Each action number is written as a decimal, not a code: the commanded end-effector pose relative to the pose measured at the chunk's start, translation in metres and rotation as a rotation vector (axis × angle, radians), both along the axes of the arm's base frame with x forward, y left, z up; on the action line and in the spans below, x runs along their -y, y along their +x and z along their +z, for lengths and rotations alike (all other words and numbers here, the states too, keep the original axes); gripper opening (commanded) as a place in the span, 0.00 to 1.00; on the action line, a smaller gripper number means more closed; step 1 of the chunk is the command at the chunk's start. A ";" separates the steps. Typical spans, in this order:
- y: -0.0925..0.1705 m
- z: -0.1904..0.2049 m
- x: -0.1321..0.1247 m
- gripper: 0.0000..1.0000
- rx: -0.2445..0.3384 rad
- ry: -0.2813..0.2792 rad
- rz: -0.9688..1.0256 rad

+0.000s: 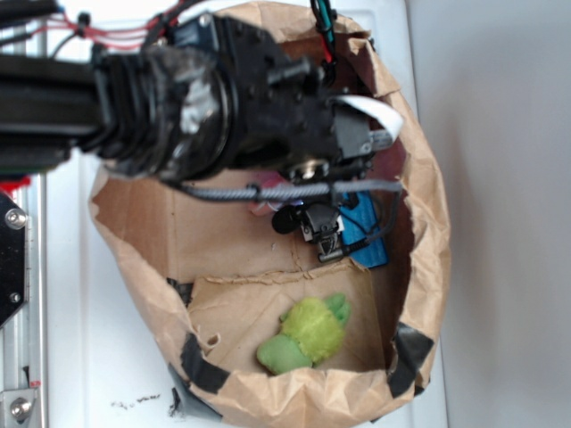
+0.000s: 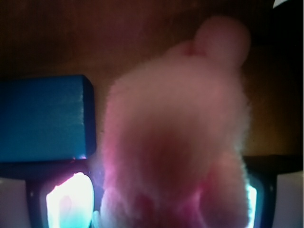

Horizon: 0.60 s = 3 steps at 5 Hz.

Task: Grab the pink bunny.

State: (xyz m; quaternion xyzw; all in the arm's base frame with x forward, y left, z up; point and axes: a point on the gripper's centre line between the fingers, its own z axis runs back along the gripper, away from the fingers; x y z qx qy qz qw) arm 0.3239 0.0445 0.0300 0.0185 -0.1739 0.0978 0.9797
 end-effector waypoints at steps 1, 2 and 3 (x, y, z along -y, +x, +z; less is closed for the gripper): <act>-0.004 0.008 0.002 0.00 0.033 -0.005 -0.026; -0.005 0.011 0.002 0.00 0.037 -0.007 -0.018; -0.007 0.013 0.002 0.00 0.038 -0.012 -0.017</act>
